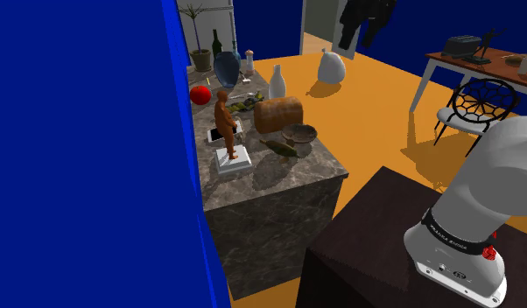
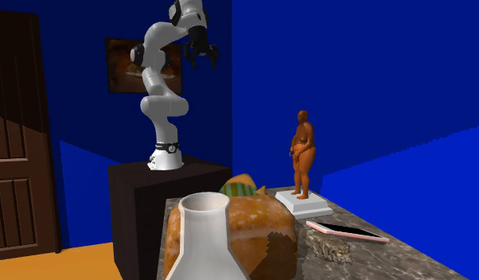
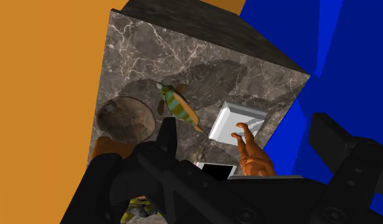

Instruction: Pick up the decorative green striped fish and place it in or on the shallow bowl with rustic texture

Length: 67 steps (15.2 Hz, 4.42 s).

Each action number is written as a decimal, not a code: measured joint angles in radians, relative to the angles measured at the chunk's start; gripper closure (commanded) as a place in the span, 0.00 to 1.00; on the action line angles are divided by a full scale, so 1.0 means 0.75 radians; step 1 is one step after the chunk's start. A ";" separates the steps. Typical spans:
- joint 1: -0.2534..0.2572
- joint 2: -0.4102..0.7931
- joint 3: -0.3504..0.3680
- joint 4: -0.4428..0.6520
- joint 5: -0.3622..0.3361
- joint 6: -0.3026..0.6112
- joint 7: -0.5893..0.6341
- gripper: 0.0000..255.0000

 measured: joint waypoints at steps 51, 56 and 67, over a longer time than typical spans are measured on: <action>-0.078 1.840 -0.255 0.512 0.654 0.923 -1.079 0.00; -0.078 1.841 -0.255 0.512 0.655 0.924 -1.079 1.00; -0.075 1.824 -0.260 0.507 0.647 0.913 -1.072 1.00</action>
